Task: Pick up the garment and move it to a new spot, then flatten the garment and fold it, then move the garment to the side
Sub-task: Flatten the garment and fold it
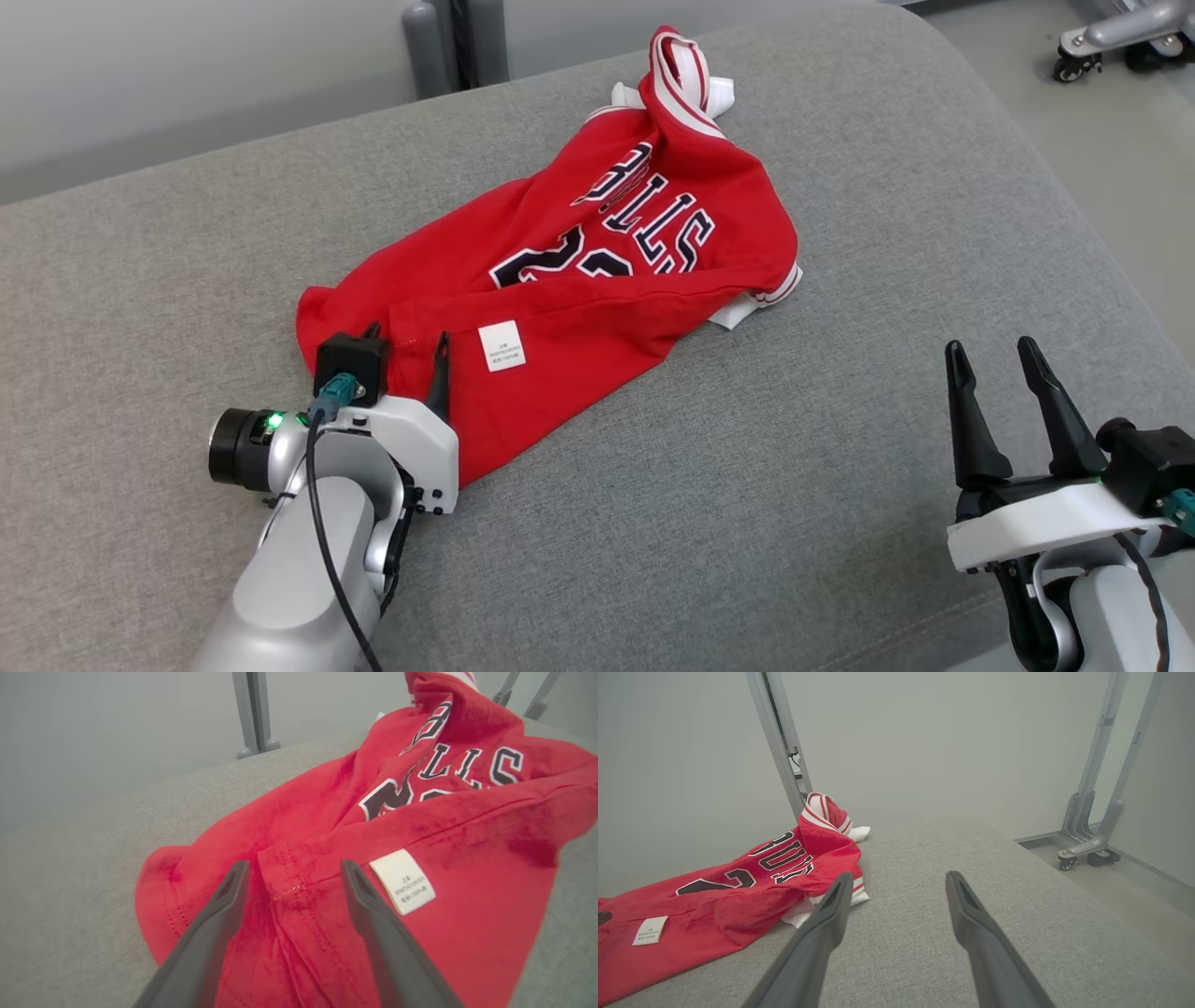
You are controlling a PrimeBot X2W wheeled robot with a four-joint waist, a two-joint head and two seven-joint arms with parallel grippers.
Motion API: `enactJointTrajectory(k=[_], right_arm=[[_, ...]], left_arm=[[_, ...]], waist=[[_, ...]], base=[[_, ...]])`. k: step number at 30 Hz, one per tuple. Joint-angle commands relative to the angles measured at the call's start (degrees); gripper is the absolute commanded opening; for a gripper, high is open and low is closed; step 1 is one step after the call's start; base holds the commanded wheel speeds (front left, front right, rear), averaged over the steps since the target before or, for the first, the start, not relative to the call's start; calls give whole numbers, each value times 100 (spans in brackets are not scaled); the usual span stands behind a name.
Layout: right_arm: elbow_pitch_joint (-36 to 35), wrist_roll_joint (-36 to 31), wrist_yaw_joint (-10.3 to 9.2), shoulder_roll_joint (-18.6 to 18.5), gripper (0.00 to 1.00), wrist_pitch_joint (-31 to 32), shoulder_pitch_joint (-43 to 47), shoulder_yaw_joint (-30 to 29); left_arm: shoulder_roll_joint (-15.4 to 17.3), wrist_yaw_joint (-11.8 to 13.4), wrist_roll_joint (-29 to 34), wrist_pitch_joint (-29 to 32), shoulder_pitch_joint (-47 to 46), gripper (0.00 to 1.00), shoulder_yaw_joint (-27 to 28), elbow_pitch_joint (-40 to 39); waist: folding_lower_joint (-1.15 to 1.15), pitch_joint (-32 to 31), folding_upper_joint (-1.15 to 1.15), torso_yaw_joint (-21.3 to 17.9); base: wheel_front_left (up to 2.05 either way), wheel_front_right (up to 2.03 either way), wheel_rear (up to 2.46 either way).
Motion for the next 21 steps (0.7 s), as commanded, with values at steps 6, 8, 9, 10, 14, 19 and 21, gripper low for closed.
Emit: enactJointTrajectory(k=[6, 8, 9, 10, 14, 19, 21], right_arm=[[43, 19, 1, 16, 100, -28, -7, -51], [57, 6, 1, 27, 100, -28, -1, -67], [63, -1, 1, 33, 100, -28, -5, -68], [68, -10, 1, 39, 100, -28, -12, -66], [69, -14, 1, 52, 100, -28, -56, -32], [70, -37, 1, 39, 100, -28, -46, -19], [69, -47, 1, 25, 100, -28, -22, -54]], left_arm=[[11, -122, -86, 84, -266, 100, -62, 368], [4, -174, -115, 80, -296, 100, -95, 451], [1, -221, -130, 92, -309, 100, -115, 501], [-4, -252, -150, 106, -331, 82, -134, 552], [-25, -349, -233, 115, -413, 0, -197, 710], [-48, -367, -364, -124, -447, 0, -176, 812], [-53, -341, -422, -328, -481, 0, -135, 769]], waist=[[0, 23, 0, -27], [0, 16, 0, -15], [0, 14, 0, -7], [0, 14, 0, 2], [0, 21, 0, 51], [0, 3, 0, 142], [0, -35, 0, 200]], base=[[0, 0, 0], [0, 0, 0], [0, 0, 0], [0, 0, 0], [0, 0, 0], [0, 0, 0], [0, 0, 0]])
